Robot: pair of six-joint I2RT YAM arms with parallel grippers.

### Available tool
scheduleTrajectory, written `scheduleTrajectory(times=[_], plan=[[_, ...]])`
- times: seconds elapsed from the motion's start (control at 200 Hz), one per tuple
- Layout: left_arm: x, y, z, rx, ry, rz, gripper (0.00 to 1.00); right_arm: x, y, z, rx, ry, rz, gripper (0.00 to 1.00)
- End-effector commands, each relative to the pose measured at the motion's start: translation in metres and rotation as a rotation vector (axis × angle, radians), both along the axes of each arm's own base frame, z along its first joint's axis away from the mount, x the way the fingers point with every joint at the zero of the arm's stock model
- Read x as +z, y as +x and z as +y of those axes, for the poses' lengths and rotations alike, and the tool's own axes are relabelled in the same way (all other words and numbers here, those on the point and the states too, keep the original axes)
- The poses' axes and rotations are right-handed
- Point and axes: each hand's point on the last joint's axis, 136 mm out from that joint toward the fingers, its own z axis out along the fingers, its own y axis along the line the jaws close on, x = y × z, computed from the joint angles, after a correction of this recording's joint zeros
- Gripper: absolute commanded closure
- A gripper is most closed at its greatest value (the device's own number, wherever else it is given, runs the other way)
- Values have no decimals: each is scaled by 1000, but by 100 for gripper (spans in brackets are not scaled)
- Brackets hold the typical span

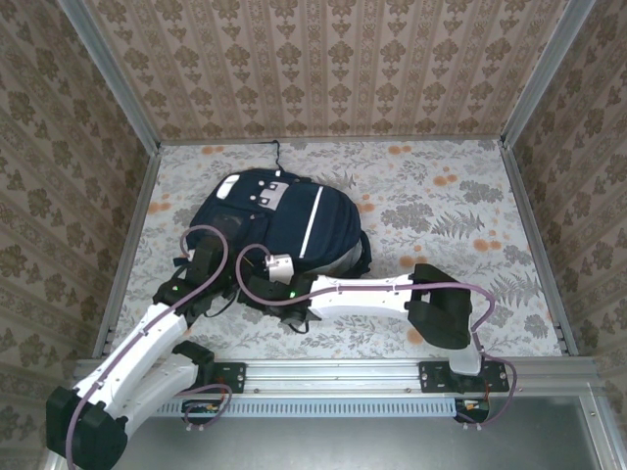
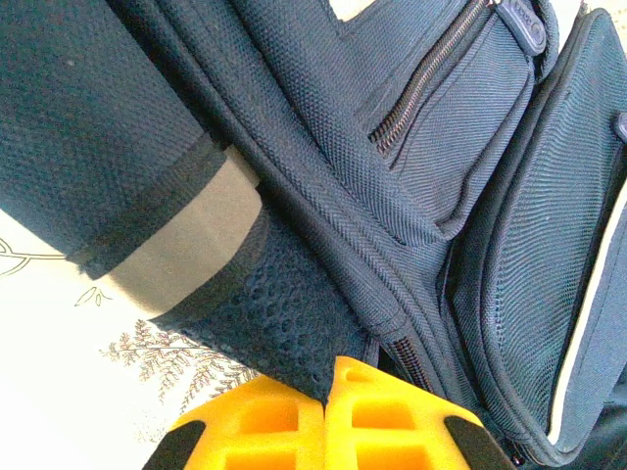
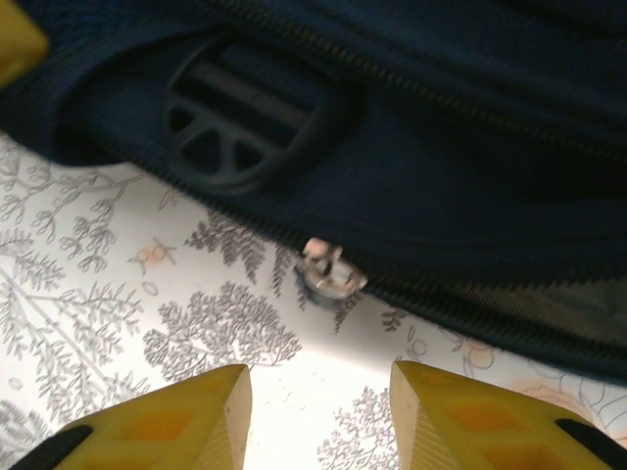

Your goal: Pack the student bag

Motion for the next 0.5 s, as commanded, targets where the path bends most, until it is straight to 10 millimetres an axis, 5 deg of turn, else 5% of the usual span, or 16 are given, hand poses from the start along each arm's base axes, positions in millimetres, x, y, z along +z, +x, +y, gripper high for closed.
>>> scheduleTrajectory(times=[0.0,0.21,0.495], plan=[[35,11,-7,10,-64,-100,100,0,12,8,-25,20,-17,55],[34,9,-6,12,-66,-95,100,-2,24,8,-69,-1,-18,54],[32,8,-1,28,-50,-100,100,4,24,-30,-158,-56,-60,68]])
